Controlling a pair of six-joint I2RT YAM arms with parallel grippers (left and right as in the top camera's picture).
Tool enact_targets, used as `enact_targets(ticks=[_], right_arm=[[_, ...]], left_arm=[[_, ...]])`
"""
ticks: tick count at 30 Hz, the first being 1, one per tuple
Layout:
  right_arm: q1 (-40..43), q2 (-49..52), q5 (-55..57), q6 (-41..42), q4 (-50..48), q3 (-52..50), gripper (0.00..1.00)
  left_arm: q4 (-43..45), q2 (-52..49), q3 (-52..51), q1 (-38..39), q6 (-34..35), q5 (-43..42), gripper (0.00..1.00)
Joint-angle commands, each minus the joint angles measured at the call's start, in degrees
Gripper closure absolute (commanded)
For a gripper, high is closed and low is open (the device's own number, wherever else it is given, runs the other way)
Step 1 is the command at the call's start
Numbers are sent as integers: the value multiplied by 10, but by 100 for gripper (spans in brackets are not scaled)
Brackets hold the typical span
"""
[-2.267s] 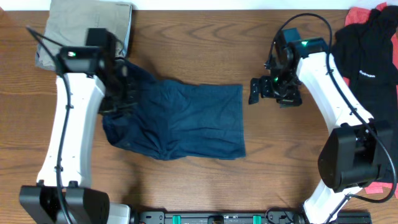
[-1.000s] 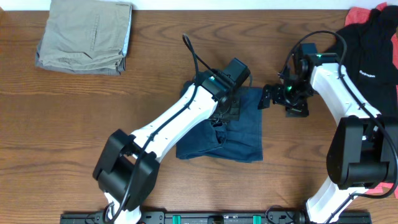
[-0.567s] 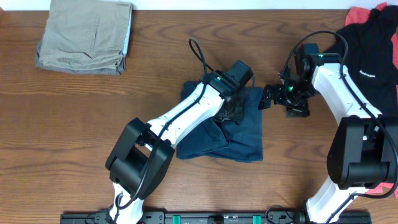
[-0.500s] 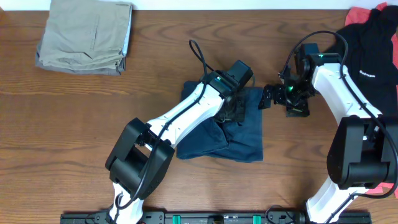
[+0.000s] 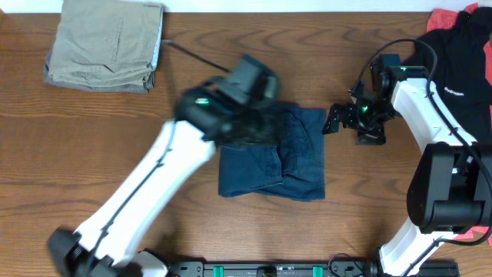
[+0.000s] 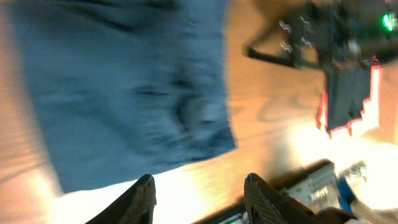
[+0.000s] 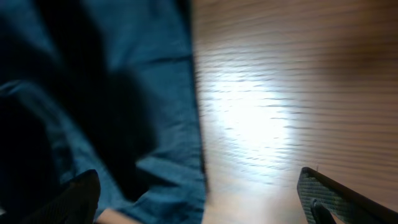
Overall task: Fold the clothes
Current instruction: 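Grasp the right side of the folded navy pants with the right gripper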
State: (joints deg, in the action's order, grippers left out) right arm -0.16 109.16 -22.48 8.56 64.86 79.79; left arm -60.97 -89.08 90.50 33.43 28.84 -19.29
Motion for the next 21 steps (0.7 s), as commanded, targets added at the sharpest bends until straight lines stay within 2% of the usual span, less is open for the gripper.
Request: enact_targets(ticks=[1, 4, 5, 10, 14, 21], right_arm=[[-1, -5, -106, -64, 8, -2, 1], [-21, -5, -132, -69, 14, -2, 1], [-29, -5, -131, -69, 13, -2, 1], [-87, -4, -118, -43, -14, -6, 1], [-131, -3, -96, -7, -42, -17, 1], [-181, -3, -84, 55, -99, -55, 1]], left_arm=[[-52, 19, 6, -67, -16, 92, 51], [-94, 17, 0, -125, -49, 110, 37], [-99, 16, -5, -136, -51, 110, 36], [-108, 6, -44, -170, -53, 110, 34], [-105, 6, -72, -171, -53, 110, 30], [-106, 6, -88, -171, -62, 110, 29]])
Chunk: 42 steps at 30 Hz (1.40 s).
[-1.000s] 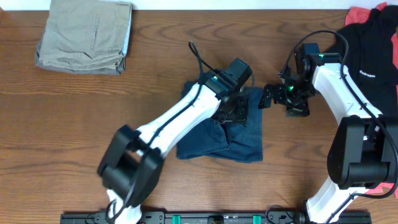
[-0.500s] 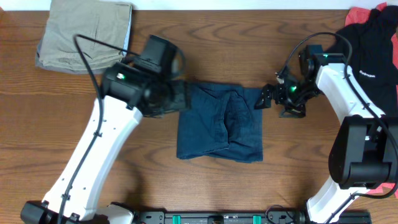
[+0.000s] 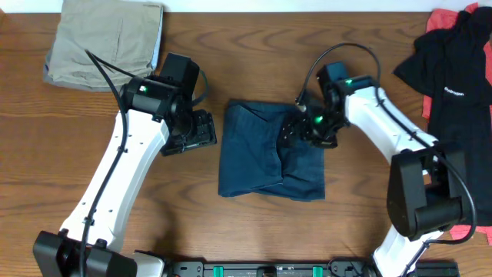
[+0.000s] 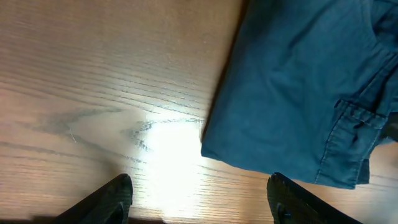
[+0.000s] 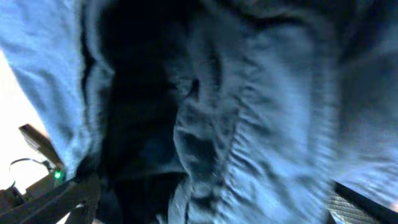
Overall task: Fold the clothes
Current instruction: 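Grasp the right side of the folded navy pants with the right gripper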
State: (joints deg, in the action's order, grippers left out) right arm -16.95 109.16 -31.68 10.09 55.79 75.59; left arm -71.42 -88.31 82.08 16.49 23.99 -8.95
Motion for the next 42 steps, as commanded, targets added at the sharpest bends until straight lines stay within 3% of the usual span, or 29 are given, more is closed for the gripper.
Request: enact_targets(ticks=[1, 15, 21, 26, 38, 42], right_arm=[[-17, -3, 9, 43, -13, -17, 1], [-10, -3, -18, 42, -19, -35, 1], [54, -3, -136, -41, 28, -31, 1], [81, -3, -168, -94, 55, -32, 1], [25, -3, -203, -96, 3, -32, 1], [3, -3, -176, -59, -18, -32, 1]], left_arm=[[-1, -2, -4, -2, -13, 7, 30], [3, -2, -4, -2, -13, 7, 29], [3, -2, -4, -2, -13, 7, 29], [7, -2, -4, -2, -13, 7, 29], [12, -2, -4, -2, -13, 7, 29], [12, -2, -4, -2, -13, 7, 29]])
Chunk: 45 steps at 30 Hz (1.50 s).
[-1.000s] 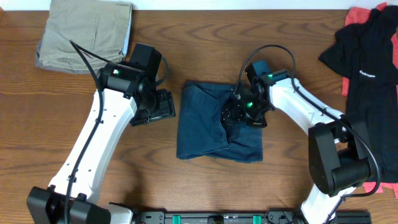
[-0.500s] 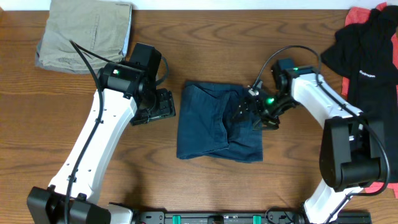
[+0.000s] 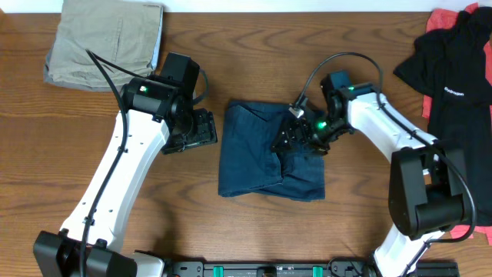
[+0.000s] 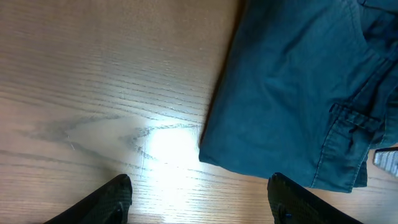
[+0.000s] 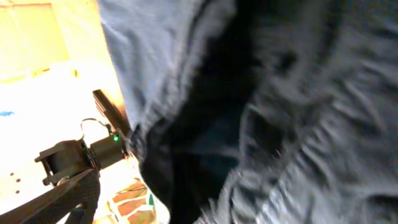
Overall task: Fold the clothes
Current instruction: 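Grasp the right side of the folded navy pants with the right gripper, then drag the pants bundle rightward with the right gripper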
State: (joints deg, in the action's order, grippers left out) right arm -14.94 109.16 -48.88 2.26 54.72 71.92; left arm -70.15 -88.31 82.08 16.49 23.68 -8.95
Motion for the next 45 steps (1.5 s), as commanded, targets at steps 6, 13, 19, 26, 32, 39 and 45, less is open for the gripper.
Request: enact_targets(ticks=[6, 13, 19, 26, 32, 39, 45], right_arm=[[-60, -3, 103, 89, -16, 5, 1], [-95, -3, 159, 155, -38, 5, 64], [-84, -4, 170, 173, -23, 15, 99], [-63, -38, 214, 153, 78, 93, 99], [-65, -76, 257, 153, 154, 158, 99], [-52, -118, 324, 155, 211, 176, 99], [-49, -150, 337, 153, 212, 177, 99]], left_arm=[[-1, -2, -4, -2, -10, 7, 29], [-1, -2, -4, -2, -10, 7, 29], [-1, -2, -4, -2, -12, 7, 29], [-1, -2, -4, -2, -12, 7, 29], [0, -2, -4, -2, -12, 7, 29], [1, -2, -4, -2, -12, 7, 29], [4, -4, -5, -2, -12, 7, 29]])
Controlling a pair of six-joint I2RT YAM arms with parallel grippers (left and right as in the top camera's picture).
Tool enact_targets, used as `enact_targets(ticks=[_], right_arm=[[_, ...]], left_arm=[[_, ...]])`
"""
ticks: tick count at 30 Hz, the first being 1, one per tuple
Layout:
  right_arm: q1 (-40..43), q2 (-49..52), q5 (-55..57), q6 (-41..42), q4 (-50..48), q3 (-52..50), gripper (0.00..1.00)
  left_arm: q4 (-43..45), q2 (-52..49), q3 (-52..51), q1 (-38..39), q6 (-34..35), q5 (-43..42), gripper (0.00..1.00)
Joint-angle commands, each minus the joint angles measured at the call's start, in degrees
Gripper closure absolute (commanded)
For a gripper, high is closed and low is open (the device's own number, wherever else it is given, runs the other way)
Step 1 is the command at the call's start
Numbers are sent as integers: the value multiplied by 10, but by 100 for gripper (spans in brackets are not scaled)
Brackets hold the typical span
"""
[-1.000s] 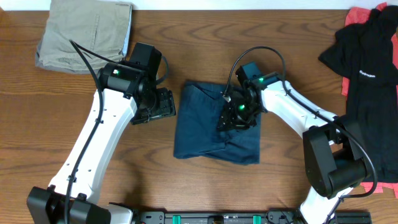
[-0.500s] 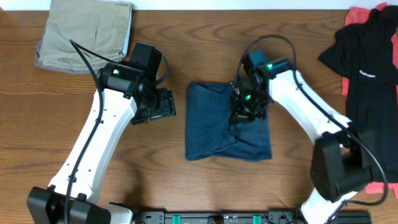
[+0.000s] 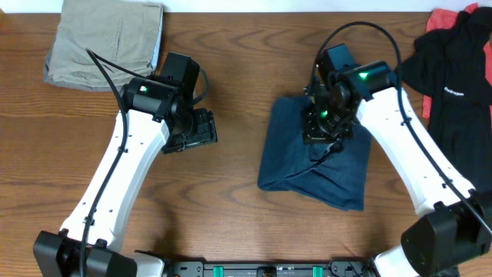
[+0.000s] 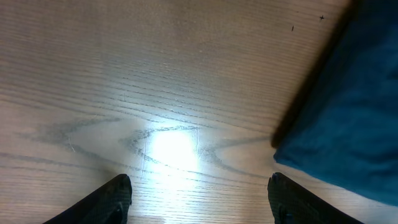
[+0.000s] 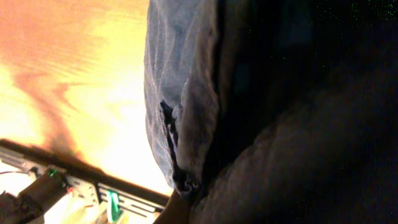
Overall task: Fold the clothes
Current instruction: 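Drag the pants bundle rightward with the right gripper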
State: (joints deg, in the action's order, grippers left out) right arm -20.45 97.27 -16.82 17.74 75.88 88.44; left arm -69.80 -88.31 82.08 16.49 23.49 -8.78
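A dark blue folded garment (image 3: 307, 165) lies right of the table's middle, its lower right edge rumpled. My right gripper (image 3: 321, 127) sits on its upper part. Blue cloth (image 5: 186, 93) fills the right wrist view and hides the fingers, which appear shut on the cloth. My left gripper (image 3: 196, 132) hovers open over bare wood, left of the garment. In the left wrist view that gripper (image 4: 199, 205) holds nothing, and the garment's (image 4: 348, 124) corner shows at the right edge.
Folded khaki trousers (image 3: 104, 42) lie at the back left corner. A black shirt (image 3: 453, 69) and a red garment (image 3: 450, 15) are heaped at the back right. The wooden table (image 3: 231, 231) shows bare wood at the front.
The blue garment has shifted to the right along with my right gripper and now lies slanted. In the left wrist view it has drawn away to the right edge. The left arm has not moved.
First my left arm was over the blue garment and my right gripper stood open beside its right edge. Then the left arm was back at the left, open, with the right gripper on the garment. Later that gripper was at its middle; now the garment lies farther right.
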Motion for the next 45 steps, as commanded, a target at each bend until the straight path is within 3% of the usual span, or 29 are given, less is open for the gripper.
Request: enact_targets(ticks=[1, 12, 17, 27, 35, 45], right_arm=[[6, -39, 16, -2, 2, 12, 99], [36, -81, 75, 15, 78, 1, 99], [36, -81, 78, 17, 68, -34, 99], [54, -81, 121, 54, 81, -69, 99], [63, -83, 148, 66, 124, -78, 99], [87, -83, 169, 84, 110, -114, 98]], left_arm=[[1, -4, -5, -2, -10, 5, 28], [4, -4, -5, 0, -11, 0, 28], [25, -4, -5, 22, -55, -73, 29], [90, -9, -44, 103, -54, -94, 29], [194, -43, -103, 167, -52, -178, 29], [260, -73, -105, 245, -54, -178, 29]])
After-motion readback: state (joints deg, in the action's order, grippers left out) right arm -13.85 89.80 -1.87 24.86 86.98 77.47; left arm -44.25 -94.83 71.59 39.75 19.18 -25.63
